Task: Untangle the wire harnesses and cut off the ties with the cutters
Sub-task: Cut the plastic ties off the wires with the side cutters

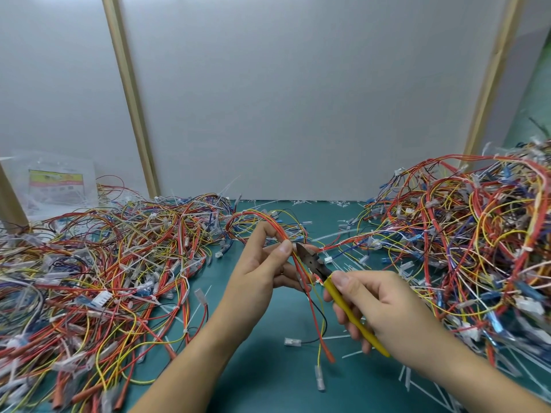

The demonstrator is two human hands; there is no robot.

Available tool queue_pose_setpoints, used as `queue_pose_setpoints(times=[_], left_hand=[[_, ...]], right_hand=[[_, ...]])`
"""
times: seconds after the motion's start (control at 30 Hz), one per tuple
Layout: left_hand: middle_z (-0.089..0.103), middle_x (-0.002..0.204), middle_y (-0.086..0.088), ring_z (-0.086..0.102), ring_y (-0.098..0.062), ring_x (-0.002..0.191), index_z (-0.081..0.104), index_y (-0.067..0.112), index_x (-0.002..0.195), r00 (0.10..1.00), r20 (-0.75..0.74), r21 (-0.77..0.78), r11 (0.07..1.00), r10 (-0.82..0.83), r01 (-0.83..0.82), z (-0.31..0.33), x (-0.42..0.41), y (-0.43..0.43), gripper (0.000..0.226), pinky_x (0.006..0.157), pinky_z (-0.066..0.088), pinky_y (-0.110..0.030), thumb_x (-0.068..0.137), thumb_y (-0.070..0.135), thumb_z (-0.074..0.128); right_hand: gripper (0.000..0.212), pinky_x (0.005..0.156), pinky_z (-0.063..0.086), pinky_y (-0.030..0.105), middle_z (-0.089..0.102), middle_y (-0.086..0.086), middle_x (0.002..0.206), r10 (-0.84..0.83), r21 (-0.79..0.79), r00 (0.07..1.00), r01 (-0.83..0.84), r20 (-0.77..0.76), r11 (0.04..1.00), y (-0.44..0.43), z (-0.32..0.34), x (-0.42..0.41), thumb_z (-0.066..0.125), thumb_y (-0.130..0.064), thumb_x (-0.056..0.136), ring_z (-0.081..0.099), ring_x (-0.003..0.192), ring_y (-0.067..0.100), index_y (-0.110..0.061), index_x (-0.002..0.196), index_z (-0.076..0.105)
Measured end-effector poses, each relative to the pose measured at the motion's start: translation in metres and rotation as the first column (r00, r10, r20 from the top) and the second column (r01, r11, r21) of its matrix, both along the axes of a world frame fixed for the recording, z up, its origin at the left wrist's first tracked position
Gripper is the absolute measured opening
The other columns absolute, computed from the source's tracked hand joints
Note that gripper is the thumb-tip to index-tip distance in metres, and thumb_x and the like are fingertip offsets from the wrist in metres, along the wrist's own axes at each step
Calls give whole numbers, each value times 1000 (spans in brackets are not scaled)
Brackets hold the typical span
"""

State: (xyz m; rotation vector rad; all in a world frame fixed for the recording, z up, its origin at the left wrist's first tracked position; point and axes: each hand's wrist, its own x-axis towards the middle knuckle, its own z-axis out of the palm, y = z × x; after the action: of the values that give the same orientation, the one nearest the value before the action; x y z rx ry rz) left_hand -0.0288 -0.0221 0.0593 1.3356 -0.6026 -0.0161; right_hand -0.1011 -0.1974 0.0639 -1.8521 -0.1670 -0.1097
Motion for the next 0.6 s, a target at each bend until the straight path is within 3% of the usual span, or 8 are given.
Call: queue_pose_setpoints(times=[0.1,0.23,0.33,0.5,0.6], left_hand=[[71,109,-23,62,-38,68,35,-2,106,1000,1,3,1000,26,-26,-1,1,1,30,61,56,-35,94,22,50],[73,100,-17,64,-42,66,39,5,103,998,0,6,998,65,-65,-3,3,3,9,59,57,-35,102,10,46],[75,97,-17,65,-38,62,37,11,112,999,-22,37,999,37,-36,-5,3,2,18,57,57,-33,100,5,50],[75,92,-17,66,-37,63,31,13,111,985,-18,206,963,-172,172,-6,-2,0,30,62,57,-38,90,11,52],[73,93,-15,69,-34,77,32,7,116,953,-33,255,919,-301,300,-8,-5,0,32,69,56,-39,92,5,53]], right_hand=[[45,39,45,29,61,2,62,-6,13,1000,7,-8,1000,-1,0,0,51,-54,82,54,50,18,-13,79,72],[38,44,50,31,66,10,70,-22,93,999,19,31,995,-5,4,1,55,-50,81,57,55,20,-17,83,75],[41,52,55,33,67,12,76,-55,193,996,42,66,980,-7,5,4,59,-50,77,59,60,19,-15,89,76],[40,59,54,28,64,-5,72,-133,237,986,107,100,966,-9,5,6,68,-45,70,59,67,13,-15,96,76],[37,63,56,30,69,-4,76,-145,277,986,116,86,954,-12,3,7,70,-37,69,63,70,15,-14,97,73]])
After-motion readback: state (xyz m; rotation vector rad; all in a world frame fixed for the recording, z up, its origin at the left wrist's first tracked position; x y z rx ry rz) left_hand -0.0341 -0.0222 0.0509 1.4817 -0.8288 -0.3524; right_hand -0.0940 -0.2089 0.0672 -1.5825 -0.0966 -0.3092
